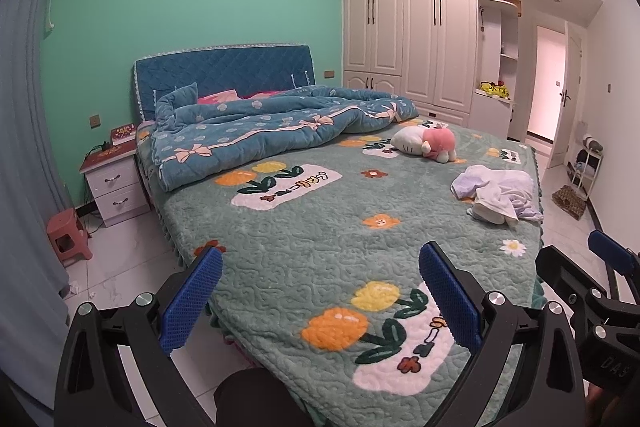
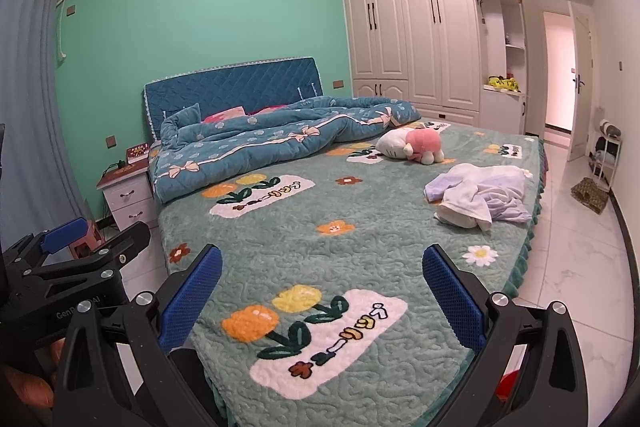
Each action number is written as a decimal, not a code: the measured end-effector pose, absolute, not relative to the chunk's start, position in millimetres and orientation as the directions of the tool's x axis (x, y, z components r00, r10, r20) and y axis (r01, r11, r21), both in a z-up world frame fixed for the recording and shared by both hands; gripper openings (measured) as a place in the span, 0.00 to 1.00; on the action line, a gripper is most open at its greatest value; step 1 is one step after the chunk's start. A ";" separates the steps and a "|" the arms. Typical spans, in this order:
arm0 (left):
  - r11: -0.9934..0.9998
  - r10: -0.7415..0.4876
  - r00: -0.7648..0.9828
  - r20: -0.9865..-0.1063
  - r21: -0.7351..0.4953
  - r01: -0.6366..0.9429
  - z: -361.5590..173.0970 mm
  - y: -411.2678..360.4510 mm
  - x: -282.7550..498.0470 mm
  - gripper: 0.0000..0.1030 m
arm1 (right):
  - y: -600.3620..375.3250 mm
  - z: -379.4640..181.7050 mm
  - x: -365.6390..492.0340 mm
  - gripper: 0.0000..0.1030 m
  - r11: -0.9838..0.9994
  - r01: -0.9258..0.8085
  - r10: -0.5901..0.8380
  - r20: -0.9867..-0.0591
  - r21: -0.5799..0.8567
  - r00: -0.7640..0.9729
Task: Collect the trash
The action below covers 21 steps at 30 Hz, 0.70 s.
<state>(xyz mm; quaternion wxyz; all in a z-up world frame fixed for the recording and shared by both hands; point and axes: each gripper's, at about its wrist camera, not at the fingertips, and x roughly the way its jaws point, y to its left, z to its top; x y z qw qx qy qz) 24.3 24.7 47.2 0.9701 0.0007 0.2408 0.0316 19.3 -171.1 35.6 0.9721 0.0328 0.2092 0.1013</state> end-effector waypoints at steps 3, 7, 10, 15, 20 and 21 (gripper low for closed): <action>0.998 0.064 0.883 -0.464 0.020 -0.062 47.7 25.3 23.6 0.94 | -170.3 34.2 19.7 0.95 0.977 -0.184 0.211 -0.404 0.106 0.890; 0.998 0.062 0.881 -0.470 0.017 -0.062 47.3 25.1 23.2 0.94 | -169.8 33.3 20.0 0.95 0.977 -0.186 0.214 -0.408 0.108 0.888; 0.998 0.064 0.882 -0.468 0.020 -0.062 48.2 26.0 23.7 0.94 | -169.2 31.2 19.6 0.95 0.976 -0.185 0.215 -0.414 0.112 0.884; 0.998 0.062 0.882 -0.468 0.019 -0.060 47.7 25.7 24.4 0.94 | -168.6 31.0 19.8 0.95 0.976 -0.185 0.216 -0.415 0.113 0.884; 0.998 0.063 0.882 -0.467 0.020 -0.061 47.9 26.3 24.6 0.94 | -168.6 31.6 20.5 0.95 0.976 -0.185 0.216 -0.417 0.113 0.883; 0.998 0.061 0.882 -0.467 0.019 -0.058 47.8 26.4 25.0 0.94 | -168.8 32.0 20.8 0.95 0.976 -0.186 0.217 -0.417 0.114 0.883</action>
